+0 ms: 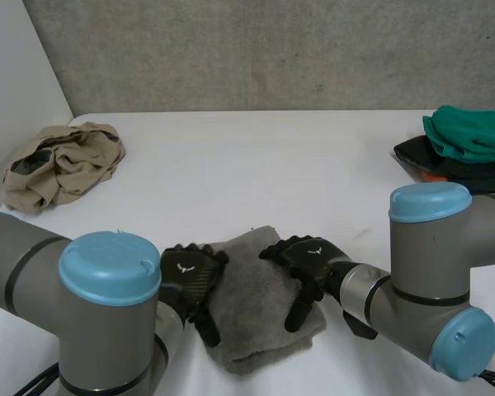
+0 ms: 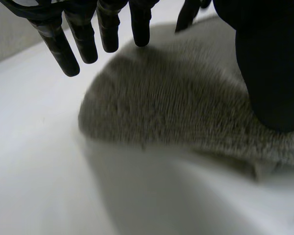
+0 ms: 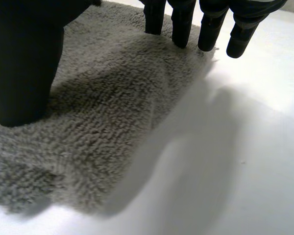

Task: Fold the laundry.

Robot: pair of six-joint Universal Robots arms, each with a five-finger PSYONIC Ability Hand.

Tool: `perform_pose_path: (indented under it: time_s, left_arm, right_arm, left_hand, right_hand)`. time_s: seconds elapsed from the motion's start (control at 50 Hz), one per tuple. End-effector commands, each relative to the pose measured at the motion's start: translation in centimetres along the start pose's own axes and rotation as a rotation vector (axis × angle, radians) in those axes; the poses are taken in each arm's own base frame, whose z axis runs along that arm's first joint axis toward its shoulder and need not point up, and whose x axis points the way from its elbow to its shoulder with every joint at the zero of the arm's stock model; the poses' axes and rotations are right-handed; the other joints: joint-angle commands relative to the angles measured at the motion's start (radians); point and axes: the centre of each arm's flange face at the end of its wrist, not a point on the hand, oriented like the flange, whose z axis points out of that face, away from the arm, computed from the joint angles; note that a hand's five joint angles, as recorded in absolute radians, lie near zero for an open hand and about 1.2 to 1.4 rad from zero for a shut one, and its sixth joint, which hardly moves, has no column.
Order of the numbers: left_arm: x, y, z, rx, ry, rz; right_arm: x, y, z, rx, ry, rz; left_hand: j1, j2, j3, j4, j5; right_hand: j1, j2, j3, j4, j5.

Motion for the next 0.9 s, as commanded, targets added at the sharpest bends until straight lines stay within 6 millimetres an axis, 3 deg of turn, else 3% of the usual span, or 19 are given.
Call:
perform_pose_path:
  time_s: [0.02, 0.1, 0.24, 0.3, 0.38, 0.46, 0.56, 0.74, 0.9]
  left_arm:
    - [-1.3, 0.1, 0.6, -0.009, -0.041, -0.011]
    - [-2.6, -1.8, 0.6, 0.054, -0.058, -0.045]
    - [-4.7, -8.1, -1.5, 0.264, 0.009, -0.090]
    - [-4.8, -10.5, -2.7, 0.336, 0.130, -0.080]
    - [-4.0, -12.2, -4.2, 0.341, 0.393, -0.059]
    - [-2.8, -12.5, -5.6, 0.299, 0.621, -0.047]
    - [-1.4, -12.2, -7.2, 0.259, 0.843, -0.031]
    - [-0.8, -12.0, -7.1, 0.272, 0.798, 0.032]
    - [-0.9, -11.9, -6.4, 0.285, 0.739, 0.031]
  right_arm:
    - [-0.3, -1.4, -1.0, 0.074, 0.071, -0.157]
    - [-1.4, -2.5, -2.2, 0.149, 0.092, -0.274]
    - [-4.4, -3.2, -5.8, 0.327, 0.129, -0.518]
    - [-5.4, -1.9, -6.8, 0.335, 0.110, -0.569]
    - [-6.4, 1.7, -7.6, 0.264, 0.054, -0.564]
    - [-6.7, 3.8, -7.1, 0.245, 0.041, -0.562]
    - [-6.8, 5.0, -5.8, 0.277, 0.050, -0.572]
    - [-6.7, 6.0, -2.9, 0.319, 0.071, -0.581]
    - [-6.9, 5.4, -1.5, 0.380, 0.082, -0.597]
  left_hand:
    - [-0.016, -0.032, -0.037, -0.027, -0.051]
    - [-0.016, -0.032, -0.037, -0.027, -0.051]
    - [-0.016, -0.032, -0.037, -0.027, -0.051]
    - [-0.016, -0.032, -0.037, -0.027, -0.051]
    - [-0.016, -0.032, -0.037, -0.027, -0.051]
    - [-0.016, -0.032, -0.037, -0.027, -0.051]
    - [-0.016, -0.032, -0.037, -0.027, -0.051]
    - [-0.016, -0.032, -0.037, -0.027, -0.051]
    - [-0.016, -0.032, -0.037, -0.027, -0.051]
  right_hand:
    - [-0.053, -0.041, -0.037, -0.038, -0.048]
    - [-0.053, -0.041, -0.037, -0.038, -0.048]
    - [-0.053, -0.041, -0.037, -0.038, -0.048]
    - [-0.053, -0.041, -0.037, -0.038, -0.048]
    - [-0.053, -0.041, -0.037, -0.038, -0.048]
    - [-0.053, -0.041, -0.037, -0.038, -0.048]
    - [-0.015, -0.003, 0.001, 0.000, -0.010]
    - [0.058, 0.071, 0.074, 0.074, 0.064]
    - [0.173, 0.185, 0.189, 0.188, 0.178]
